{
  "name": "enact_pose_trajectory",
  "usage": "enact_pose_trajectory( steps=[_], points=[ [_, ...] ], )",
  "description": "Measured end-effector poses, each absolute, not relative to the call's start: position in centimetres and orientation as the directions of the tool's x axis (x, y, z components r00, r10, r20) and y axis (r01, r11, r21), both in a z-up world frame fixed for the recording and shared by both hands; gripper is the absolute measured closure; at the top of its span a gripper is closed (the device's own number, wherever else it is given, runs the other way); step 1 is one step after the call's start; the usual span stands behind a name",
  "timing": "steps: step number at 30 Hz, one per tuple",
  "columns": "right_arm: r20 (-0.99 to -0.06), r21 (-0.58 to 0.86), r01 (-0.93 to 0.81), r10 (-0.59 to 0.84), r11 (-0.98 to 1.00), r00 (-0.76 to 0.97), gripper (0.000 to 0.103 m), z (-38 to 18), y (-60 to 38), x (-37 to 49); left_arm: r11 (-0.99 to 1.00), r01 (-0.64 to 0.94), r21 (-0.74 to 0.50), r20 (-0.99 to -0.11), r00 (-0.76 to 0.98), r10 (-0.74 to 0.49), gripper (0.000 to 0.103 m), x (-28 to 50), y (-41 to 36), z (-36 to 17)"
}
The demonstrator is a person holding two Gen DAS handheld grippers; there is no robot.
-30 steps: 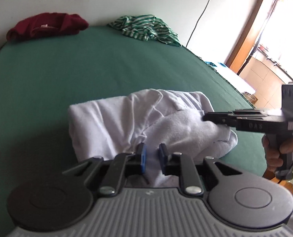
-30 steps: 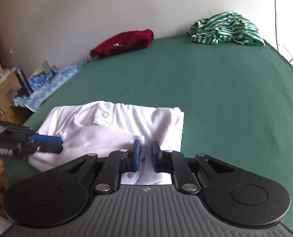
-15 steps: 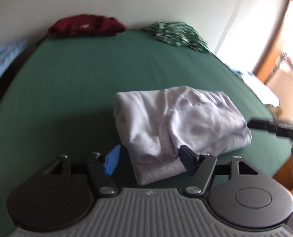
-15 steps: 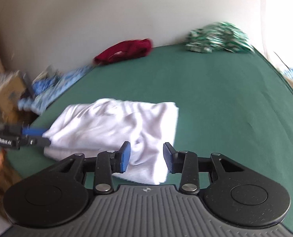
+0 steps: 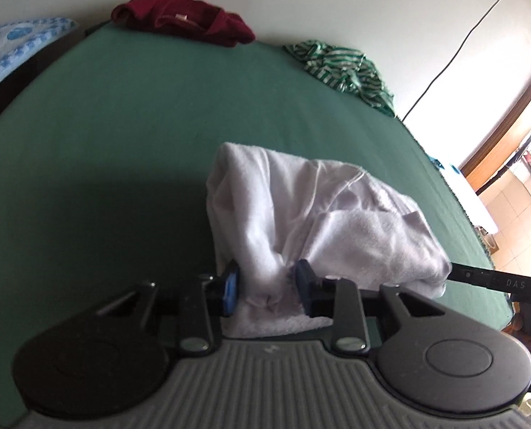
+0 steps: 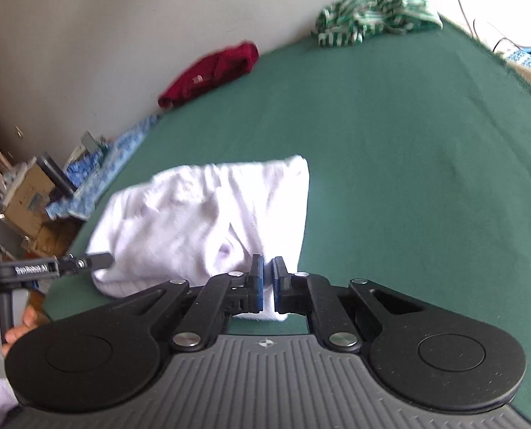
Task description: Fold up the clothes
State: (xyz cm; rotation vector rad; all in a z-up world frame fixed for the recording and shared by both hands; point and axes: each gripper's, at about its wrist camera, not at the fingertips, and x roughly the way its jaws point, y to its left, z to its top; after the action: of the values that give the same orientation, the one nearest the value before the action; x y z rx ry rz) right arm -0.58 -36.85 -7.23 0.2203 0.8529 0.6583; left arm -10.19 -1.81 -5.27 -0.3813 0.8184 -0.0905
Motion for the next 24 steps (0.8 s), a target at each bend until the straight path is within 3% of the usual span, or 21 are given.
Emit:
enact_pose_trajectory(
  steps=[3,5,6,10,13,15,16,18,21,24],
  points=[
    [-0.635,0.381,-0.479,0.6,0.791,0.487,0.092,-7.0,-36.7,-0.7,0.941,-0.038,-0.337,-0.709,0.668,-0.227,0.055,-10.0,-1.6,-4.5],
    [-0.632,0.332,-0.487,0.573,0.808,0.521,0.063,-6.1,-37.1,-1.1,0.969,-0.015,-0.248,-0.713,0.68,-0.172,0.056,-10.7,-1.9,-2.8],
    [-0.61,0.308,-0.493,0.566,0.814,0.555,0.062,-5.4,-37.4,-1.4,0.981,-0.006,-0.195,-0.708,0.693,-0.136,0.055,-11.2,-2.1,-1.9],
    [-0.477,0.259,-0.545,0.596,0.797,0.646,0.07,-3.6,-36.7,-0.8,0.985,-0.038,-0.168,-0.621,0.78,-0.076,0.057,-10.7,-2.2,1.0],
    [-0.483,0.209,-0.551,0.576,0.808,0.66,0.079,-5.1,-33.4,1.1,0.987,-0.078,-0.138,-0.589,0.808,-0.019,0.058,-7.4,-3.7,0.5],
    [-0.501,0.172,-0.552,0.555,0.816,0.664,0.08,-6.3,-31.2,2.4,0.99,-0.08,-0.114,-0.632,0.775,-0.01,0.076,-5.1,-4.2,-2.1],
    [-0.519,0.148,-0.547,0.535,0.824,0.667,0.08,-6.9,-30.5,2.7,0.992,-0.078,-0.102,-0.653,0.757,-0.007,0.078,-4.3,-4.3,-3.3],
    [-0.555,0.126,-0.526,0.499,0.841,0.666,0.083,-8.0,-30.2,3.1,0.996,-0.059,-0.074,-0.667,0.745,-0.006,0.068,-3.9,-4.0,-5.1],
    [-0.571,0.128,-0.486,0.464,0.865,0.677,0.086,-8.3,-30.4,2.9,0.998,-0.005,-0.064,-0.646,0.762,-0.037,0.066,-4.8,-2.8,-5.8],
    [-0.541,0.149,-0.446,0.45,0.883,0.711,0.084,-6.8,-30.4,1.9,0.996,0.023,-0.083,-0.683,0.727,-0.073,0.065,-3.9,-2.0,-5.2]
  ],
)
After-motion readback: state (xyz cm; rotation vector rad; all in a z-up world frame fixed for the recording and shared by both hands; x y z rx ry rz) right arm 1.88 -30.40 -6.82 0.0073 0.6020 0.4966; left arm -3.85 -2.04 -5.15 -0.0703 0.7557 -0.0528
